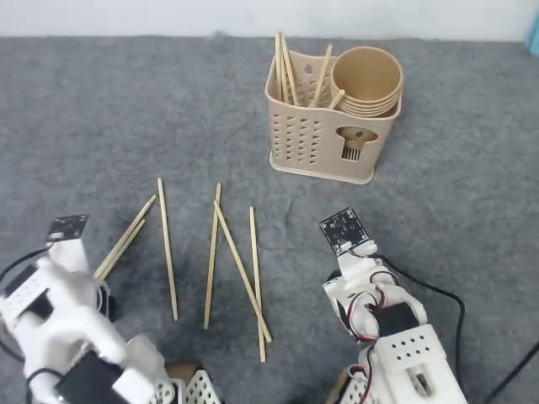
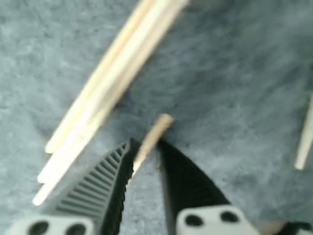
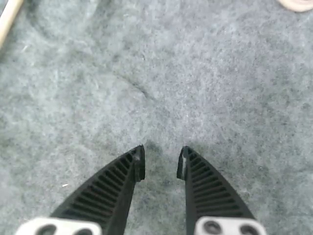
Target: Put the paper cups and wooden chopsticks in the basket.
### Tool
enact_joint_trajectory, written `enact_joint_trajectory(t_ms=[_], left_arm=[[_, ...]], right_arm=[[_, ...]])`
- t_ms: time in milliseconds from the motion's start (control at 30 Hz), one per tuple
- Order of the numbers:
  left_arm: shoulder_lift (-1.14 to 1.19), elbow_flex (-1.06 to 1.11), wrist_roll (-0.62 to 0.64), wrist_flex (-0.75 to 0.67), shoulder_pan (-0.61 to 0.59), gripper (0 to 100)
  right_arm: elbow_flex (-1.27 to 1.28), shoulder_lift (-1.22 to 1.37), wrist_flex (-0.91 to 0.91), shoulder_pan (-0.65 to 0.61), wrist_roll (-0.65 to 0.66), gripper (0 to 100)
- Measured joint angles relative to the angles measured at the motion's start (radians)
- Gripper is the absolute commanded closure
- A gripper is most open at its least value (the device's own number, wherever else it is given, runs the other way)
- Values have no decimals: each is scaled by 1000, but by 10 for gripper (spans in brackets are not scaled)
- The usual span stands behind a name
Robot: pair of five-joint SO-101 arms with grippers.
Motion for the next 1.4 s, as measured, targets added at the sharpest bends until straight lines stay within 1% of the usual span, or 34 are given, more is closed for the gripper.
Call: enact_joint_trajectory(t_ms=[233, 333, 433, 667, 700, 767, 1000, 1133, 1167, 1267, 1333, 1400], left_arm=[[0, 6, -5, 8, 6, 987], [15, -34, 9, 35, 5, 987], [15, -127, 20, 143, 3, 987], [17, -491, 29, 535, 54, 987], [17, -542, 29, 569, 72, 987], [17, -634, 29, 594, 109, 987], [15, -879, 28, 601, 212, 987], [-61, -905, 32, 598, 269, 987], [-101, -901, 31, 583, 287, 987], [-258, -815, 35, 466, 339, 987], [-382, -712, 104, 374, 388, 987], [-517, -589, 227, 270, 413, 987]], right_arm=[[0, 0, 0, 0, 0, 876], [0, 0, 0, 0, 0, 876], [0, 0, 0, 0, 0, 876], [0, 0, 0, 0, 0, 876], [0, 0, 0, 0, 0, 876], [0, 0, 0, 0, 0, 876], [0, 0, 0, 0, 0, 876], [0, 0, 0, 0, 0, 876], [0, 0, 0, 0, 0, 876], [0, 0, 0, 0, 0, 876], [0, 0, 0, 0, 0, 876], [0, 0, 0, 0, 0, 876]])
